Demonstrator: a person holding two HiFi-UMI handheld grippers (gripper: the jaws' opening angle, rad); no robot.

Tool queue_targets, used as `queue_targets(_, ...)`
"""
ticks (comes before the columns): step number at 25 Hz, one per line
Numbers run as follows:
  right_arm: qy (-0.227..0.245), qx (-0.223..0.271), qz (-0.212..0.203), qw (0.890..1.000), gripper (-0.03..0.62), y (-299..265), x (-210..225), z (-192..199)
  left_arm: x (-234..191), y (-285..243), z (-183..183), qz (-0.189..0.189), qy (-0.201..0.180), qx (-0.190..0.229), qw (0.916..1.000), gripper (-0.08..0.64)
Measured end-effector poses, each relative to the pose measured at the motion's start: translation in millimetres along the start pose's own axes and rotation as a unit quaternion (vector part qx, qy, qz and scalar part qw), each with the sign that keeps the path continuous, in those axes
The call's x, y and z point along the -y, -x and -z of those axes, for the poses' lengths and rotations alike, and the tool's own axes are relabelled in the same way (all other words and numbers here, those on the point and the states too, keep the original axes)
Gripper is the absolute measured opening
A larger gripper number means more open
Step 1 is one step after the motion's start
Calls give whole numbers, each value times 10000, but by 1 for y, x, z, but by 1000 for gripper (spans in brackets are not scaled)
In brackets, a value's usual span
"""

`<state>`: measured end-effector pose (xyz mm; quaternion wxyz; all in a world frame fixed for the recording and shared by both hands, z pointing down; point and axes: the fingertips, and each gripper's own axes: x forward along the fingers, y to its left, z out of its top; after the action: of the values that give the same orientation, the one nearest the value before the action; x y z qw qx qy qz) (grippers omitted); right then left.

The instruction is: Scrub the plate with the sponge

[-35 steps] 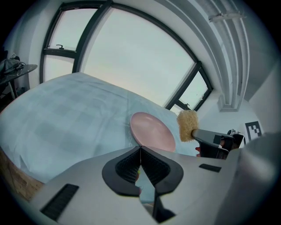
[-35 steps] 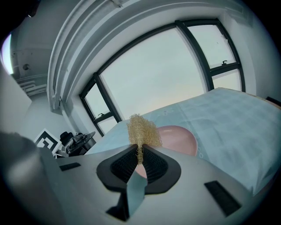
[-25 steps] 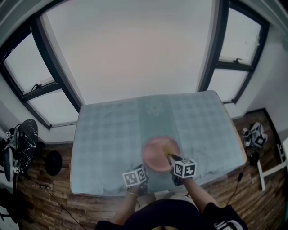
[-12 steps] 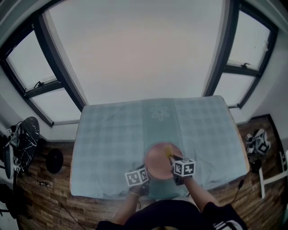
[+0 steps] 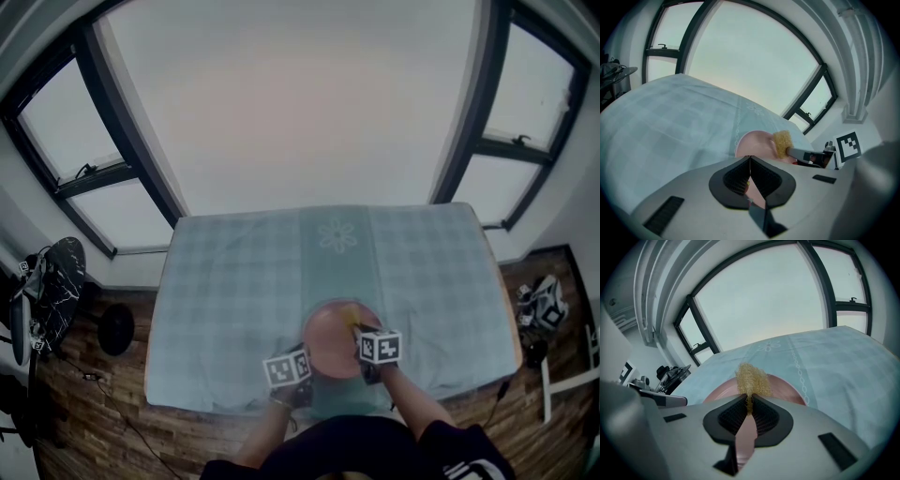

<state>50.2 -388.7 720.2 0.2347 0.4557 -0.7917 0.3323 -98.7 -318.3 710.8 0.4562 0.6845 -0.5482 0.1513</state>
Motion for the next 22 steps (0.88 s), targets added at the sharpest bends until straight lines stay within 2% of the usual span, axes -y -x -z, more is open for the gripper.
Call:
queue_targets(9,37,-341,206,9992,35,-17,6,9,-3,4,-4,-51,28,52,10000,8)
queue_targets(22,303,-656,-13,9974,35,-29,-16,25,-7,7,-1,-80,31,47,10000,8)
